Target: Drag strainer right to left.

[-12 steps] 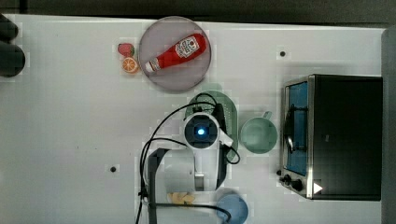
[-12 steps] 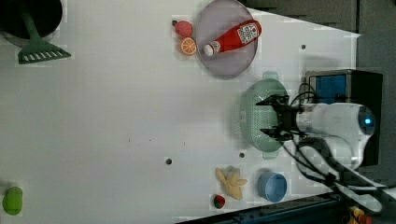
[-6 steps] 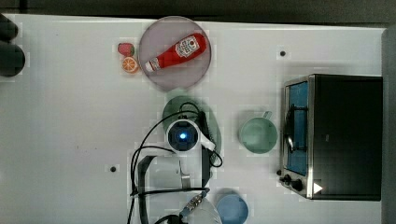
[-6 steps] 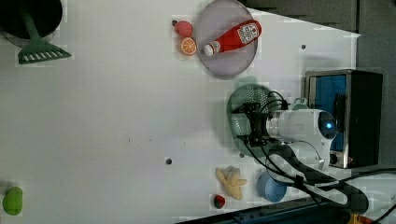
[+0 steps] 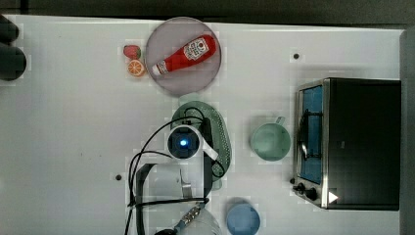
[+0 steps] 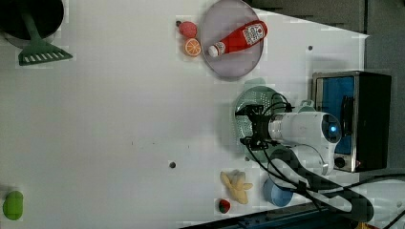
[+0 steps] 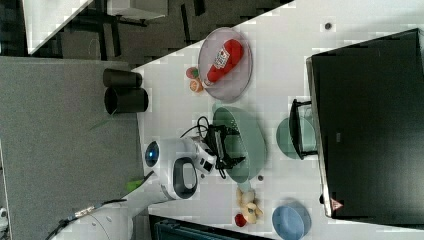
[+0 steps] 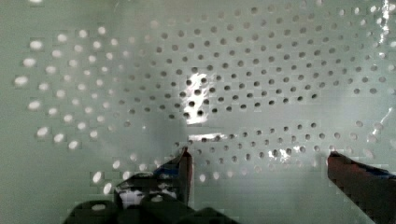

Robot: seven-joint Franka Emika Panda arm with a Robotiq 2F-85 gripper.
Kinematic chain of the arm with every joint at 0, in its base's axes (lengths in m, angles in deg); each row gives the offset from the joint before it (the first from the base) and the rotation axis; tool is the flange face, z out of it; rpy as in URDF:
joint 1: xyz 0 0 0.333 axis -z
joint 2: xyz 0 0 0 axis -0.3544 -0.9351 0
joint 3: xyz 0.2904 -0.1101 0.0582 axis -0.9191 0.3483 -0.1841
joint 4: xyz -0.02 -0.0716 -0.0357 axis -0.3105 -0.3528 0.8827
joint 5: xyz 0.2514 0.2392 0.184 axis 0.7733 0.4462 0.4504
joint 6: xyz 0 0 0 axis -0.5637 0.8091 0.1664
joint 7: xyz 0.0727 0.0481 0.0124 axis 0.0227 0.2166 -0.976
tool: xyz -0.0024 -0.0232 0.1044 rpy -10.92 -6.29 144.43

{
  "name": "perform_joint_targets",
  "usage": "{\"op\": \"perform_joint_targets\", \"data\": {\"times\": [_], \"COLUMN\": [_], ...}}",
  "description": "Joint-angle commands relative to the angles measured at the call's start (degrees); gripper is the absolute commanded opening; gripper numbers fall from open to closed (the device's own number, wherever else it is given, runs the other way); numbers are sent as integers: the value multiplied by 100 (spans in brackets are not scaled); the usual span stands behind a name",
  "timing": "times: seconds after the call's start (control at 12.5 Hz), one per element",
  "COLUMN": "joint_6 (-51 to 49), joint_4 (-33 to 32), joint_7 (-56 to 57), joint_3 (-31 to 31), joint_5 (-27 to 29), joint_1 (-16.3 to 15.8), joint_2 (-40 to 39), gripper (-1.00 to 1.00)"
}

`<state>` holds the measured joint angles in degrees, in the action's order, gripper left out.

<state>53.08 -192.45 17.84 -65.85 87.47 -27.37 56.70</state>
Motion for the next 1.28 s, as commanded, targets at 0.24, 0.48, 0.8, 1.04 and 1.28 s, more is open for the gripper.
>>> {"op": "perform_joint_targets", "data": {"times": [0.24,0.48,0.8,1.04,1.28], "joint_6": [-166,-380,-633,-828,-937], "joint_4": [310,586,1073,1476,1802], "joint_7": [-1425,-1849,-2372,-2597,-2822], "joint_3": [-436,-619,-765,-774,-777], "joint_5": [-90,-88,-81,-69,54], "joint_1": [-475,-735,-1089,-1400,-1680], "joint_2": [-33,-159,-407,-607,-773], "gripper": [100,100,100,100,100]}}
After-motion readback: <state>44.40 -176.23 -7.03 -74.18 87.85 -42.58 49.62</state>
